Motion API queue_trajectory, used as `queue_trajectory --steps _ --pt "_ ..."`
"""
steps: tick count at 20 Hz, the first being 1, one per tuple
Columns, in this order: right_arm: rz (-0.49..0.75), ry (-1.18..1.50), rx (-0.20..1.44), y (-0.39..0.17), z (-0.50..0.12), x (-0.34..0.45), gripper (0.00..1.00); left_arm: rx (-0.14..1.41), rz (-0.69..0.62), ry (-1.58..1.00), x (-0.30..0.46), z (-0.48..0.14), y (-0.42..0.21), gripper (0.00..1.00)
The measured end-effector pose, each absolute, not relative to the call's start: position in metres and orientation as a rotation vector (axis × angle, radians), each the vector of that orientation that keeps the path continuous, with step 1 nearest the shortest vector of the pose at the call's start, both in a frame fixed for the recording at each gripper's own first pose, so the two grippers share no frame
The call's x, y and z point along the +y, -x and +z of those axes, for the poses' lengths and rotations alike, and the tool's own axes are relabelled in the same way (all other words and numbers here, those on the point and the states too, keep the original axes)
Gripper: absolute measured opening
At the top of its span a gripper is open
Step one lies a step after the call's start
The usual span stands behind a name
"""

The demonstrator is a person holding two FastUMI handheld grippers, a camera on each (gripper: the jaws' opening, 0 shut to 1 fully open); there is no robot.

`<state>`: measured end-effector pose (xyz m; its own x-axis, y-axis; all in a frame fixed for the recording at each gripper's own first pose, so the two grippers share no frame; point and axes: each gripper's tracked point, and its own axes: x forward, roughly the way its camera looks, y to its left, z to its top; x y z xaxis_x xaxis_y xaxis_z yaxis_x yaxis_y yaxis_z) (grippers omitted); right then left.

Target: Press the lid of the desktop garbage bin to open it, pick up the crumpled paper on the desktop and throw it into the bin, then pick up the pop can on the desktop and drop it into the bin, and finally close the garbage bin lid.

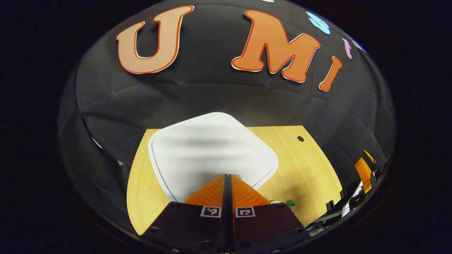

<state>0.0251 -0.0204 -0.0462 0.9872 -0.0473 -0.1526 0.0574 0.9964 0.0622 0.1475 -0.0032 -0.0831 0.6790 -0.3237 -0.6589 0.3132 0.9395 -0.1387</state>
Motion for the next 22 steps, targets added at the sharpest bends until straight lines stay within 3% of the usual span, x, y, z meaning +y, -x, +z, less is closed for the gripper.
queue_trajectory --steps 11,12,18,22 --pt "-0.046 -0.110 0.126 -0.027 -0.031 -0.017 0.94 0.634 -0.354 0.172 0.012 -0.074 -0.144 0.00" --pt "-0.045 -0.113 0.123 -0.028 -0.029 -0.017 0.94 0.608 -0.345 0.161 0.012 -0.066 -0.145 0.04" --pt "-0.045 -0.103 0.118 -0.025 -0.025 -0.018 0.94 0.259 -0.242 -0.054 0.014 0.034 -0.146 0.00" --pt "-0.048 -0.112 0.111 -0.021 -0.022 -0.020 0.94 0.056 -0.159 -0.060 0.015 0.091 -0.117 0.00"
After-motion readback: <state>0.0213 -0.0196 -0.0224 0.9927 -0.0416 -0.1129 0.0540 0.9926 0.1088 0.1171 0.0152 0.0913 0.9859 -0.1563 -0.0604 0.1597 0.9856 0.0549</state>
